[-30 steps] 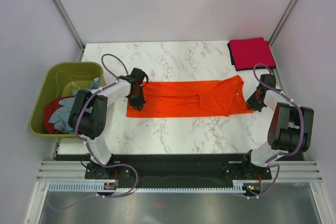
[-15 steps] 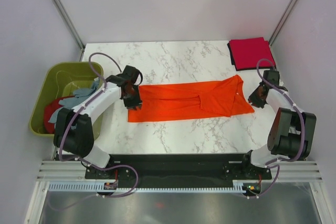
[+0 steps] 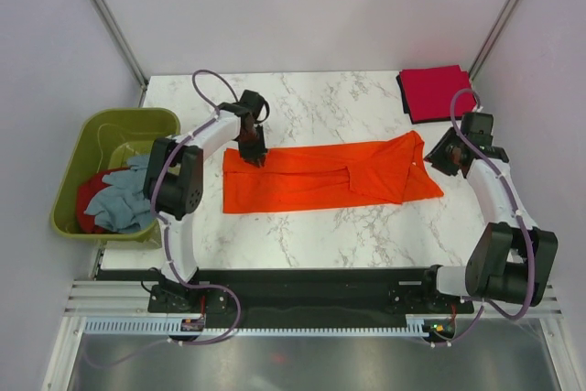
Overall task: Fold and stack the t-shirts
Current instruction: Fold the tshirt
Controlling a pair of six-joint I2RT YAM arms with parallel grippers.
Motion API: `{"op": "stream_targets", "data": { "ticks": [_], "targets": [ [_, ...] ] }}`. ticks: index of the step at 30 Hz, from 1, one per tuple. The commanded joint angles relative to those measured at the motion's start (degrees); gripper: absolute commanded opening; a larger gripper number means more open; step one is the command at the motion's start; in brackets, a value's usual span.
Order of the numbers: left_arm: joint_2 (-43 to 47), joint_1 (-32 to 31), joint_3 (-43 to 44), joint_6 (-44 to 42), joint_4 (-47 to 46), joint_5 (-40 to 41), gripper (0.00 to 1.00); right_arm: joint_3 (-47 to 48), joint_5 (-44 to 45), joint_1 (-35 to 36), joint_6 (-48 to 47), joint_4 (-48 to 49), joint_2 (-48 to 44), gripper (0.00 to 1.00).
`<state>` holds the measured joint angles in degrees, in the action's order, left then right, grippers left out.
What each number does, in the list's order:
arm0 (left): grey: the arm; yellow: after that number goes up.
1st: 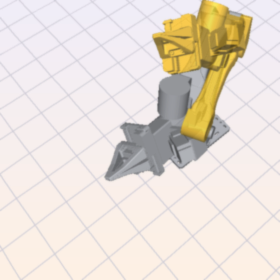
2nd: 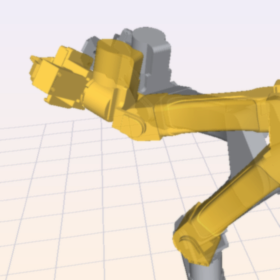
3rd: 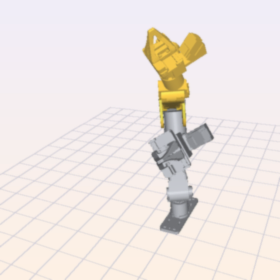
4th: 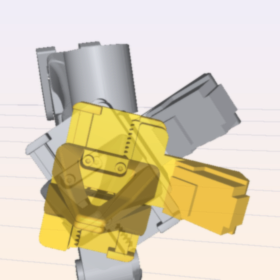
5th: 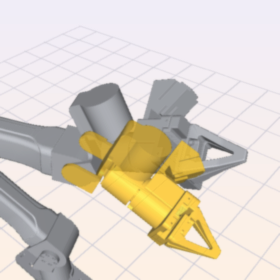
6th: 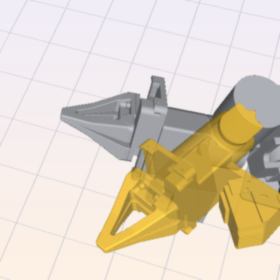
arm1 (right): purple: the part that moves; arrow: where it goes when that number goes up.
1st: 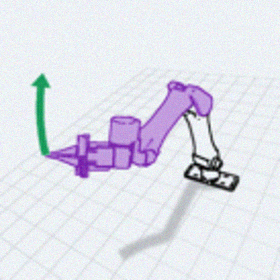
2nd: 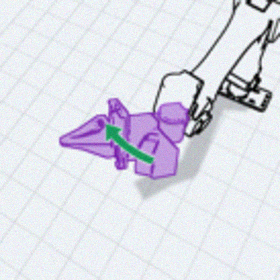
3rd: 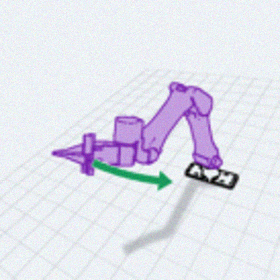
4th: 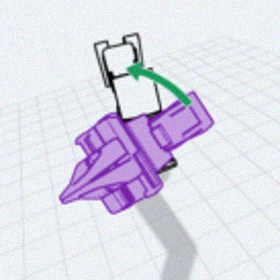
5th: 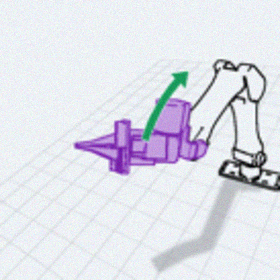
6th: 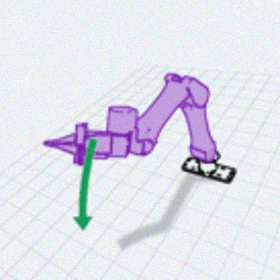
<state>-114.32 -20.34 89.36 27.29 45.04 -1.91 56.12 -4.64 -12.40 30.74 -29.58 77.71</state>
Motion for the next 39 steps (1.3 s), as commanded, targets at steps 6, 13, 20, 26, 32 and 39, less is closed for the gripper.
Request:
{"op": "stream_targets", "data": {
  "ticks": [6, 13, 20, 26, 32, 39],
  "targets": [
    [-4.1, 2.1, -5.8, 2.1, 1.6, 7.2, 0.23, -2.4, -4.7, 5.5, 2.1, -0.3, -5.2, 0.39],
    [3.2, 4.1, -21.9, 7.6, 1.2, 10.8, 0.22, -9.5, -0.5, 17.1, 8.3, 5.9, -6.3, 0.39],
    [14.6, 4.6, -28.4, 11.0, 3.2, 13.2, 0.26, -8.0, 5.7, 21.4, 10.9, 12.0, 1.6, 0.39],
    [23.5, 4.7, -25.1, 11.2, 5.7, 15.1, 0.37, -4.4, 9.5, 24.6, 9.0, 11.8, 9.6, 0.4],
    [27.1, 4.7, -17.7, 8.3, 7.6, 12.7, 0.4, -0.3, 17.6, 24.6, 4.3, 12.2, 17.8, 0.39],
    [29.1, 4.7, -11.0, 3.3, 7.3, 7.8, 0.42, 9.9, 17.3, 24.6, -2.0, 15.6, 29.8, 0.37]
  ]
}}
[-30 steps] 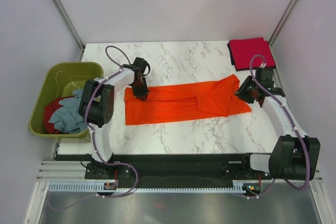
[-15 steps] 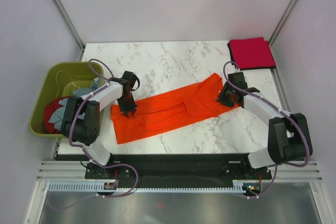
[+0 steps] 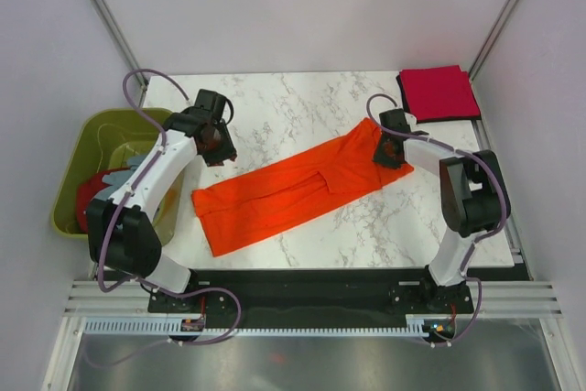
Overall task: Fold and stack the t-shirts
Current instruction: Fold the tshirt
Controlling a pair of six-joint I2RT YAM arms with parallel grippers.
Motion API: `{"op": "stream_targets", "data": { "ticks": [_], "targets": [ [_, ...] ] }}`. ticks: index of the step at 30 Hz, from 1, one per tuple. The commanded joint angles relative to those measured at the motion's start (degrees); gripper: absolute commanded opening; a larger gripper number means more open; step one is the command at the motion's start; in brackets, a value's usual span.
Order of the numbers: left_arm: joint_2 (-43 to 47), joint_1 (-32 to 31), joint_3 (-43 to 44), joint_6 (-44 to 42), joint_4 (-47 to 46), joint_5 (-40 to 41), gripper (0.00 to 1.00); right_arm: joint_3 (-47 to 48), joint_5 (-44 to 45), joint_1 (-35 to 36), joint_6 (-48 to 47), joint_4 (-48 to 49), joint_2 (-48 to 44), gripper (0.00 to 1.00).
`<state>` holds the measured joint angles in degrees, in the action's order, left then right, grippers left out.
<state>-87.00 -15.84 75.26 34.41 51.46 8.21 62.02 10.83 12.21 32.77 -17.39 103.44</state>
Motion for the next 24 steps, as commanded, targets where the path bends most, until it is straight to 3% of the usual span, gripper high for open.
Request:
{"op": "stream_targets", "data": {
  "ticks": [1, 4, 8, 15, 20, 24],
  "targets": [
    [1.8, 0.2, 3.3, -4.2, 0.3, -2.5, 0.43, 5.4, 1.6, 0.1, -4.6, 3.7, 5.4, 0.37],
    [2.1, 0.1, 2.8, -4.9, -1.4, -6.3, 0.44, 13.4, -0.5, -0.1, -7.6, 3.7, 12.9, 0.37],
    [2.5, 0.0, -1.7, -8.2, -7.2, -18.2, 0.43, 26.8, -4.1, -0.3, -11.2, 1.4, 23.3, 0.37],
    [3.4, -4.3, -10.4, -9.2, -12.6, -20.8, 0.43, 53.4, -9.9, -0.4, -14.8, 0.8, 39.6, 0.39],
    [2.7, -10.0, -16.5, -5.5, -16.8, -19.2, 0.4, 63.1, -14.7, -1.0, -14.0, 1.5, 44.6, 0.41],
    [1.0, -16.1, -21.2, -3.0, -21.5, -18.8, 0.37, 62.4, -17.9, -1.4, -13.8, 3.2, 39.9, 0.43]
  ]
}}
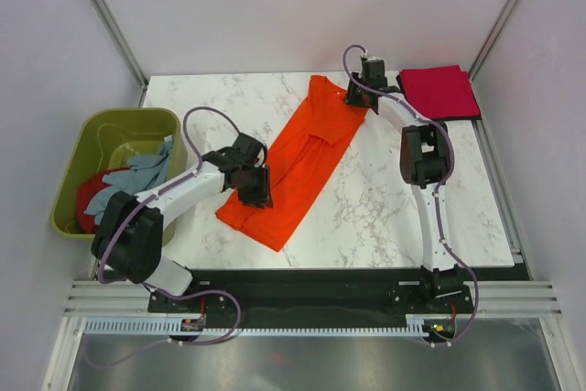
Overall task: Fold and stack the t-shirts
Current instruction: Fold the tshirt
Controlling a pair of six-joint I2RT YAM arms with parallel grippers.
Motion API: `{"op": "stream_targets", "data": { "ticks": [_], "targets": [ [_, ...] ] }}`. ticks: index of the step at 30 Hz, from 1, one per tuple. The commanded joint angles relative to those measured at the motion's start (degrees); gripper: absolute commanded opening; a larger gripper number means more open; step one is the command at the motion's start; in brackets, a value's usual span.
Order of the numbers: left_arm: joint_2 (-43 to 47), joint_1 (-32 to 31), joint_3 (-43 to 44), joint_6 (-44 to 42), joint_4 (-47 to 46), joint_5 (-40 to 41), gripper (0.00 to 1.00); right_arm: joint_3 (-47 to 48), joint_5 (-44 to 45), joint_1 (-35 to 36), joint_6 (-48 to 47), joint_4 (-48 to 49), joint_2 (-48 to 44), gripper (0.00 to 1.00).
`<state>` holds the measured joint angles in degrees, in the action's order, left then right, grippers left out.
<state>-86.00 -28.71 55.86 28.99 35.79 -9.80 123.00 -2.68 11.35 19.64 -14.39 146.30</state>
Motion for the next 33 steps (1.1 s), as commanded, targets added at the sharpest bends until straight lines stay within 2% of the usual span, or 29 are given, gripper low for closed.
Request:
{"op": "stream_targets", "data": {
  "ticks": [1, 3, 6, 11, 18, 22, 26, 29, 32, 33],
  "targets": [
    [-0.7, -4.2, -2.2, 3.6, -6.3, -0.3, 0.37, 0.6, -4.7, -0.5, -0.5, 0.4, -4.3, 0.44],
    [-2.6, -6.4, -2.9, 4.9, -7.0, 1.0, 0.36, -2.6, -5.9, -0.5, 0.2, 0.4, -9.3, 0.46],
    [-4.8, -13.9, -3.8, 7.8, -8.3, 5.7, 0.35, -8.3, -6.5, -0.6, 1.9, 0.3, -16.9, 0.52],
    [-7.1, -19.4, -6.2, 14.8, -11.3, 8.9, 0.35, -21.0, -2.8, -0.6, 6.5, -0.5, -30.0, 0.53],
    [-12.3, -28.0, -5.8, 22.2, -14.6, 9.3, 0.34, -42.6, 1.1, -0.5, 11.7, -5.4, -52.0, 0.52],
    [-14.0, -32.4, -1.6, 27.9, -21.5, 4.8, 0.34, -53.9, 2.2, -0.5, 12.4, -6.6, -59.6, 0.52],
    [-13.5, -33.8, 5.1, 28.2, -16.1, 2.5, 0.35, -60.8, 0.5, -0.4, 15.0, -8.6, -62.3, 0.52],
    [-7.6, -33.7, 5.6, 26.5, -12.1, 5.1, 0.39, -66.5, -0.7, 1.5, 17.8, -11.4, -67.3, 0.5],
    [-0.7, -30.6, 6.9, 20.8, -3.2, 9.5, 0.41, -72.4, -0.4, 5.7, 21.7, -13.2, -72.7, 0.49],
    [2.7, -27.4, 6.3, 17.6, -2.3, 9.6, 0.43, -73.9, 0.1, 7.4, 25.5, -13.4, -74.1, 0.49]
  ]
}}
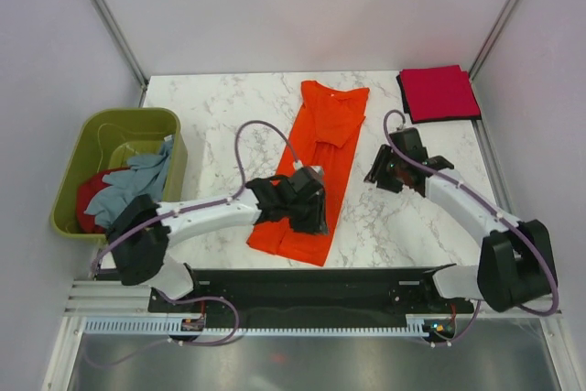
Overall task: Fold and stack the t-shirts
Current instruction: Fold the tshirt
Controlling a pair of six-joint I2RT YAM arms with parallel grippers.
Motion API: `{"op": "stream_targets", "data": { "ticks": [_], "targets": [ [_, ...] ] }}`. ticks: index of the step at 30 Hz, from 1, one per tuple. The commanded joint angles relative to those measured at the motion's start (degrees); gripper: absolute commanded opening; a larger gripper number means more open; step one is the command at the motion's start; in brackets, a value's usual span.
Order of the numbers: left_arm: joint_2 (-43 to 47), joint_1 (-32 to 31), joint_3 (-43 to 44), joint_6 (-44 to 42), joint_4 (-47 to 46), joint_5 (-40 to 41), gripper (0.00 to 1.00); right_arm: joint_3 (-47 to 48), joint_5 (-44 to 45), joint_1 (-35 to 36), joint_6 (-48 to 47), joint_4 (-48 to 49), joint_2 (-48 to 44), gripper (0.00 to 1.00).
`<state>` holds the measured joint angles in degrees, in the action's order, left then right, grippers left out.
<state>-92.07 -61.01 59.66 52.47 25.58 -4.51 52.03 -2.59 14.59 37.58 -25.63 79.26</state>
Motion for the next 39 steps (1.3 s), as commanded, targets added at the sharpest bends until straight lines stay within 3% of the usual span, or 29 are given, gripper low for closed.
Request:
{"op": "stream_targets", "data": {
  "ticks": [1, 5, 8, 14, 19, 31, 39],
  "targets": [
    [10.8, 7.3, 0.1, -7.2, 8.6, 3.6, 0.44, -4.4, 1.1, 8.4, 9.3, -2.1, -8.5, 0.5],
    [18.4, 21.7, -6.6, -14.0, 12.3, 0.6, 0.45, -10.7, 4.3, 19.6, 19.9, -1.9, -13.4, 0.51],
    [22.4, 27.9, -9.7, -16.1, 12.6, -0.2, 0.48, -13.1, 8.2, 28.3, 27.4, -1.4, -14.0, 0.51],
    [21.3, 32.8, -10.8, -19.1, 11.9, -6.3, 0.49, -12.7, 15.5, 41.6, 37.1, -3.5, -9.4, 0.51],
    [20.0, 33.2, -12.7, -19.9, 11.8, -5.5, 0.48, -13.6, 18.0, 49.6, 43.5, -3.0, -7.8, 0.51],
    [21.1, 33.2, -15.5, -19.1, 9.7, -6.5, 0.47, -13.6, 23.2, 53.5, 46.8, -3.8, -1.0, 0.46],
    [22.2, 33.2, -16.1, -18.2, 8.9, -7.3, 0.47, -13.5, 21.9, 54.4, 47.5, -2.3, 1.2, 0.45]
  ]
}}
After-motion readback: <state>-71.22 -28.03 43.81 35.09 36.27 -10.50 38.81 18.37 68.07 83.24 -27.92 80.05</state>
